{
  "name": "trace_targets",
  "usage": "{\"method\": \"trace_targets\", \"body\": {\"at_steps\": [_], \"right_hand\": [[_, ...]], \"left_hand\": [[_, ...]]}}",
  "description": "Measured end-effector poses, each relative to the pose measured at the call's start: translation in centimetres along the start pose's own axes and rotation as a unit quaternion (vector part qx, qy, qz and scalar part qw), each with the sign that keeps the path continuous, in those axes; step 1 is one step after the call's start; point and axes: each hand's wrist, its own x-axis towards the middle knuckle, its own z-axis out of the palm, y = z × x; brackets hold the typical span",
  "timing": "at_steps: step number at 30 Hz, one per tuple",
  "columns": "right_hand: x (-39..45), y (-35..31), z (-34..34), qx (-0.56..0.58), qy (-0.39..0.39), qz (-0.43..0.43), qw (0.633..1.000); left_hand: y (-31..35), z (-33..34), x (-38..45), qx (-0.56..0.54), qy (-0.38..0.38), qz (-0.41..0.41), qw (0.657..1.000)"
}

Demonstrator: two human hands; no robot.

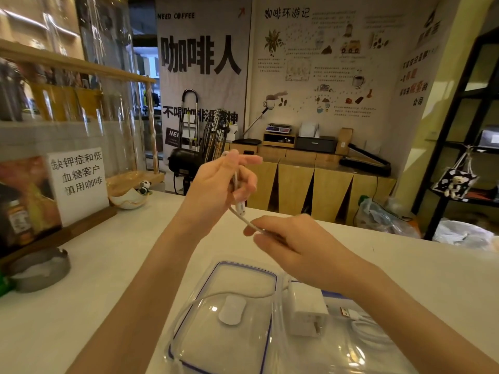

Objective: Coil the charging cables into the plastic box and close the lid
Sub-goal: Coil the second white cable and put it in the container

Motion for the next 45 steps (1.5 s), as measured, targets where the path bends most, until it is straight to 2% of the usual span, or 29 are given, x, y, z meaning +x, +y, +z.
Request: {"method": "trace_targets", "body": {"at_steps": [3,6,10,12,15,18,20,23,24,28,29,30,32,37,41,43,45], "right_hand": [[-0.1,-0.4,-1.3,-0.046,0.031,-0.03,0.998],[0.2,-0.4,-3.3,-0.013,0.076,-0.033,0.996],[1.0,0.4,-5.6,0.014,0.135,-0.059,0.989],[1.4,0.8,-5.8,0.065,0.15,-0.074,0.984],[2.1,1.1,-5.2,0.191,0.166,-0.085,0.964],[2.9,1.3,-3.7,0.297,0.187,-0.041,0.935],[3.3,1.4,-2.4,0.39,0.159,0.001,0.907],[3.6,1.0,-0.3,0.539,0.091,0.044,0.836],[3.7,0.8,0.2,0.572,0.073,0.063,0.815],[3.1,0.0,1.8,0.682,-0.002,0.108,0.723],[2.7,-0.1,2.1,0.691,-0.023,0.111,0.714],[2.3,-0.3,2.4,0.68,-0.044,0.115,0.722],[1.6,-0.7,2.9,0.624,-0.08,0.125,0.767],[0.7,-1.6,1.9,0.468,-0.096,0.118,0.87],[0.4,-1.8,0.1,0.39,-0.08,0.117,0.91],[0.5,-1.6,-0.9,0.377,-0.069,0.11,0.917],[0.6,-1.4,-1.8,0.381,-0.062,0.1,0.917]], "left_hand": [[-0.2,0.1,-0.1,0.177,-0.026,-0.01,0.984],[-0.2,0.4,-0.4,0.248,-0.1,-0.045,0.962],[0.6,0.5,-0.7,0.171,-0.234,-0.124,0.949],[0.9,0.2,-0.8,0.106,-0.301,-0.151,0.935],[1.0,-0.1,-0.9,-0.051,-0.366,-0.129,0.92],[0.8,-0.1,-0.4,-0.204,-0.344,-0.116,0.909],[1.0,0.2,-0.3,-0.305,-0.334,-0.107,0.886],[1.1,0.4,-0.2,-0.425,-0.309,-0.092,0.846],[1.1,0.4,-0.1,-0.439,-0.295,-0.085,0.844],[1.1,0.1,0.0,-0.42,-0.194,-0.053,0.885],[1.2,0.0,0.0,-0.398,-0.15,-0.044,0.904],[1.1,-0.1,0.1,-0.363,-0.1,-0.035,0.926],[1.0,-0.4,0.3,-0.28,-0.016,-0.023,0.96],[-0.3,-1.4,0.7,-0.076,0.031,-0.008,0.997],[-1.0,-2.3,0.5,0.128,-0.013,-0.031,0.991],[-0.8,-2.0,0.2,0.232,-0.08,-0.063,0.967],[-0.5,-1.5,-0.1,0.26,-0.168,-0.095,0.946]]}}
